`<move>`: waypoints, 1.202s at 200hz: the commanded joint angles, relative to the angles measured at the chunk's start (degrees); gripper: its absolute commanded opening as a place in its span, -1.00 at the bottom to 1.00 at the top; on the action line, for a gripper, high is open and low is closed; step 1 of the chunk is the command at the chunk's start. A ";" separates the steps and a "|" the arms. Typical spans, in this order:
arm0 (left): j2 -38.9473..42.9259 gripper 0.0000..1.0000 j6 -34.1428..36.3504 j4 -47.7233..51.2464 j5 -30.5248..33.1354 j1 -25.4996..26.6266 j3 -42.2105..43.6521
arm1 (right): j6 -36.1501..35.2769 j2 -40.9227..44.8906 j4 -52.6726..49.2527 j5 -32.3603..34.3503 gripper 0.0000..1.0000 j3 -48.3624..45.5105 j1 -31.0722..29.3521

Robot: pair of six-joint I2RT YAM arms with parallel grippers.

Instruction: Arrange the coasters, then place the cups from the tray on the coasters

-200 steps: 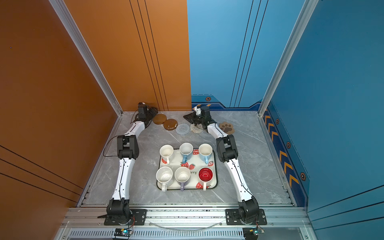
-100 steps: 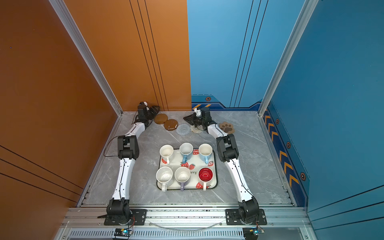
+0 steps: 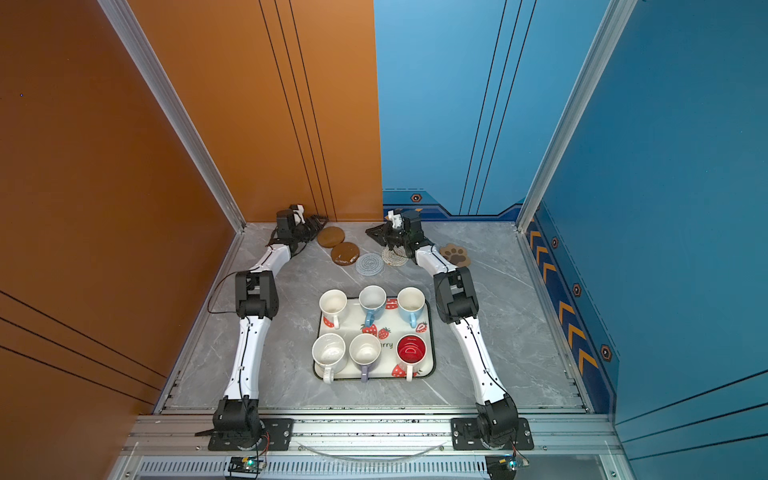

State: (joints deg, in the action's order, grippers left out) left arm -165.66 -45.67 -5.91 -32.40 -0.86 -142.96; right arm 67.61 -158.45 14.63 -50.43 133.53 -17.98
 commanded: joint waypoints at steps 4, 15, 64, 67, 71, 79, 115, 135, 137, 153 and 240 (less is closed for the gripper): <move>0.11 0.24 2.12 6.62 -3.35 2.06 -0.36 | 0.50 2.41 1.67 -1.24 -0.75 -0.60 -0.24; -0.39 0.25 2.33 6.62 -3.54 2.68 -1.24 | 0.61 2.43 1.71 -1.24 -0.75 -0.64 -0.23; -1.31 0.25 1.46 5.78 -5.18 4.61 -2.17 | 0.59 2.49 1.56 -1.33 -0.75 -0.73 -0.17; -1.31 0.26 1.46 5.79 -5.35 4.78 -2.23 | 0.59 2.45 1.59 -1.33 -0.75 -0.81 -0.26; -1.40 0.26 1.46 5.82 -5.61 4.94 -2.18 | 0.61 2.45 1.50 -1.33 -0.74 -0.82 -0.24; -1.50 0.26 1.55 5.79 -5.89 5.31 -2.09 | 0.59 2.52 1.54 -1.33 -0.75 -0.91 -0.22; -2.27 0.26 1.19 5.75 -7.21 6.55 -1.97 | 0.59 2.91 1.29 -1.86 -0.75 -1.30 0.00; -2.68 0.27 1.20 5.65 -7.75 7.40 -2.15 | 0.51 3.49 1.62 -1.66 -0.75 -2.32 0.27; -2.76 0.27 1.15 5.65 -7.80 7.48 -2.19 | 0.53 3.54 1.67 -1.55 -0.75 -2.45 0.30; -3.02 0.28 0.85 5.21 -8.70 8.02 -2.47 | 0.32 3.97 1.71 -1.42 -0.75 -3.18 0.48; -2.63 0.29 -0.56 5.03 -15.05 10.59 -2.47 | -2.52 5.41 -2.43 -1.33 -0.76 -3.89 0.93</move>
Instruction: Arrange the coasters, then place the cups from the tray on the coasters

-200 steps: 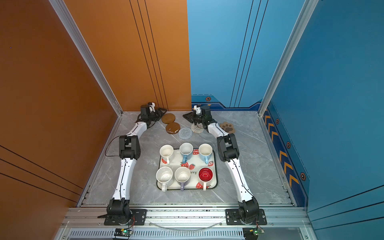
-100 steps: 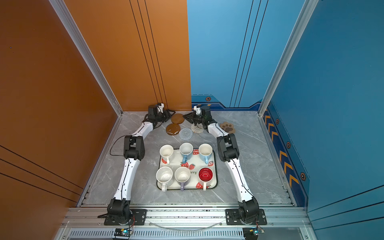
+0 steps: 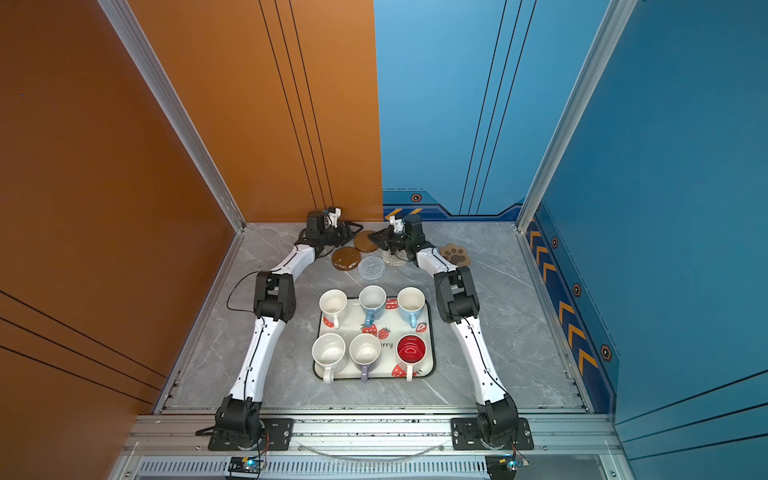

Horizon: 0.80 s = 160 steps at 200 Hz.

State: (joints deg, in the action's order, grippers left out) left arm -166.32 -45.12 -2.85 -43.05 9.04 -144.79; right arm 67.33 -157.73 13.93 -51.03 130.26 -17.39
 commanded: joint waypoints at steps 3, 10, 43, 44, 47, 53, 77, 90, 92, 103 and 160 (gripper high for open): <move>-1.92 0.29 -1.18 1.97 -4.68 0.71 -0.54 | -2.35 4.81 -1.86 -0.74 -0.76 -0.74 0.41; -1.51 0.29 -1.36 1.97 -5.13 0.72 -0.33 | -2.55 5.11 -2.11 -0.74 -0.76 -0.92 0.42; 1.59 0.24 -2.41 2.41 -5.99 -0.43 -0.46 | -4.03 7.36 -2.87 -0.66 -0.76 -3.41 0.86; 1.78 0.24 -2.42 2.41 -5.91 -0.43 -0.47 | -4.13 7.44 -2.95 -0.66 -0.76 -3.51 0.90; 2.29 0.23 -2.49 2.46 -5.67 -0.55 -0.29 | -4.49 7.80 -3.28 -0.66 -0.76 -3.70 0.93; 3.47 0.23 -2.51 2.42 -5.02 -0.87 -0.04 | -5.28 8.42 -4.05 -0.65 -0.76 -4.07 1.16; 9.29 0.23 -0.28 4.72 -1.01 -1.48 1.60 | -11.32 11.49 -11.55 0.71 -0.76 -5.27 1.91; 12.30 0.23 3.23 9.88 1.77 -1.48 1.42 | -17.03 13.38 -18.82 2.72 -0.76 -5.19 2.22; 12.74 0.23 3.80 10.83 2.27 -1.41 1.48 | -17.93 13.65 -20.21 3.11 -0.76 -5.23 2.21; 14.95 0.23 7.08 17.36 4.80 -1.14 1.44 | -21.77 15.03 -25.47 4.94 -0.76 -5.56 2.56; 25.33 -0.25 25.05 40.60 18.76 3.44 11.64 | -35.46 17.34 -45.41 13.85 -1.00 -4.87 3.23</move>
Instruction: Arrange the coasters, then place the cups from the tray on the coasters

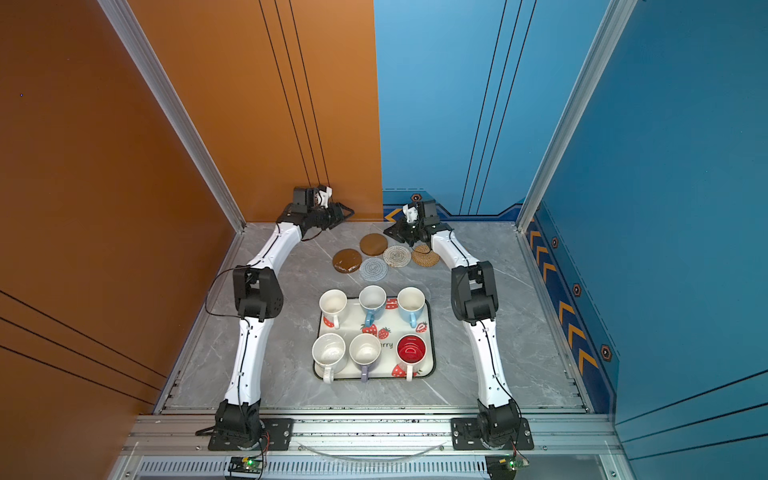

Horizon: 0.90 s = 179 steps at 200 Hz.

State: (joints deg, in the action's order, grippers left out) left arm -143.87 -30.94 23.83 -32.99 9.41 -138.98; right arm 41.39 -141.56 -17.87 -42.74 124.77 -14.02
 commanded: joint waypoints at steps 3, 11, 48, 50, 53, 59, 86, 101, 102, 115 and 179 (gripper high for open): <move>3.20 -0.29 11.44 14.56 9.31 3.33 6.47 | -9.89 1.00 -14.35 5.83 -1.00 0.86 -0.16; 3.73 -0.39 12.67 16.11 10.59 4.05 7.93 | -10.71 0.42 -16.28 6.60 -1.00 1.63 -0.27; 2.96 -0.59 15.36 21.01 13.03 6.84 9.49 | -13.61 -1.85 -21.58 8.99 -1.00 4.60 -0.57; 2.85 -0.59 15.62 21.35 13.32 6.98 9.33 | -13.61 -1.87 -21.57 9.04 -1.00 4.60 -0.63; 2.67 -0.59 16.03 21.87 14.01 7.28 9.05 | -13.68 -1.88 -21.66 9.22 -1.00 4.60 -0.65; 2.35 -0.56 16.89 22.85 15.65 7.83 8.55 | -13.85 -1.88 -21.76 9.63 -1.00 4.60 -0.74; 1.15 -0.32 20.04 26.16 23.01 9.98 6.30 | -15.05 -1.89 -22.47 11.53 -1.00 4.93 -0.95; 1.22 -0.18 20.58 26.37 26.04 10.60 6.17 | -15.58 -2.09 -22.87 11.97 -1.00 5.12 -0.93; 1.22 -0.18 20.66 26.36 26.18 10.66 6.17 | -15.61 -2.12 -22.94 12.02 -1.00 5.13 -0.97; 1.31 -0.08 21.44 26.46 28.28 11.14 6.17 | -16.10 -2.35 -23.31 12.55 -1.00 5.37 -0.99; 0.22 0.02 24.17 26.70 37.29 13.66 6.79 | -17.08 -7.49 -26.51 13.10 -1.00 11.40 -1.73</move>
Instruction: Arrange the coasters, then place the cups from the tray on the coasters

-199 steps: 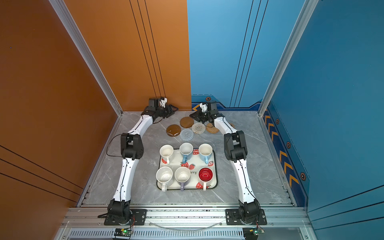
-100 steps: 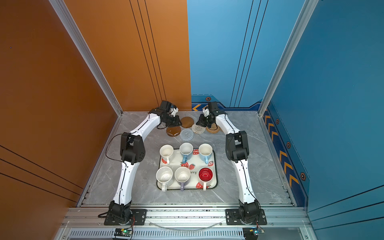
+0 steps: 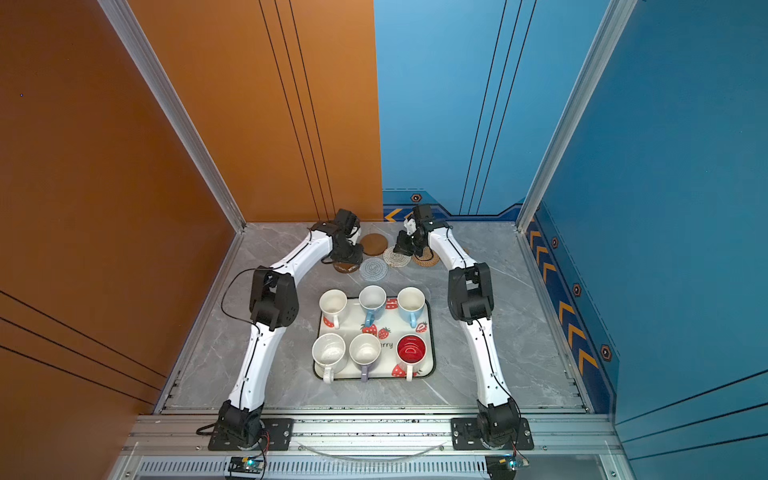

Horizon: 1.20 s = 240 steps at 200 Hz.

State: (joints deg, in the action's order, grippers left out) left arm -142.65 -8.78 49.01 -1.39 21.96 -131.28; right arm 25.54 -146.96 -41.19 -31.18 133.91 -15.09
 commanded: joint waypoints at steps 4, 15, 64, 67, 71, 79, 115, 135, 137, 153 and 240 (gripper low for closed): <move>-1.09 0.02 1.98 1.54 6.09 1.16 -0.90 | -1.20 -2.24 -3.19 1.68 -1.00 2.40 -0.65; -1.55 0.02 1.76 1.51 6.90 1.16 -1.12 | -1.19 -2.65 -3.07 1.97 -1.00 2.71 -0.77; -3.81 0.07 1.34 1.46 9.25 1.74 -3.05 | -0.75 -4.94 -3.09 2.35 -1.00 4.62 -1.34; -3.93 0.07 1.33 1.47 9.48 1.77 -3.16 | -0.71 -5.07 -3.06 2.35 -1.00 4.79 -1.34; -4.18 0.08 1.44 1.44 9.74 1.77 -3.24 | -0.67 -5.18 -3.04 2.42 -1.00 4.89 -1.42; -4.51 0.08 1.44 1.44 10.12 1.86 -3.27 | -0.59 -5.42 -3.10 2.59 -1.00 5.20 -1.48; -5.87 0.10 1.78 1.44 12.73 1.86 -3.62 | -0.58 -6.06 -3.43 2.88 -1.00 5.31 -1.28; -6.37 0.10 2.20 1.46 14.17 1.56 -3.80 | -0.58 -6.22 -3.97 3.20 -1.00 5.27 -0.84; -6.38 0.10 2.25 1.44 14.27 1.52 -3.80 | -0.58 -6.28 -4.03 3.22 -1.00 5.30 -0.78; -6.61 0.10 2.26 1.44 14.65 1.04 -3.67 | -0.59 -6.40 -4.62 3.49 -1.00 5.22 -0.23; -8.93 0.10 3.77 1.42 16.50 -2.06 -7.33 | -0.40 -7.28 -5.80 4.31 -1.00 5.12 2.33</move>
State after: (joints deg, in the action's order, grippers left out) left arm -148.88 -6.20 48.93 13.58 21.69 -136.73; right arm 25.45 -152.07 -44.18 -29.26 137.75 -13.67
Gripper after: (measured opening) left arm 0.551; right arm 0.047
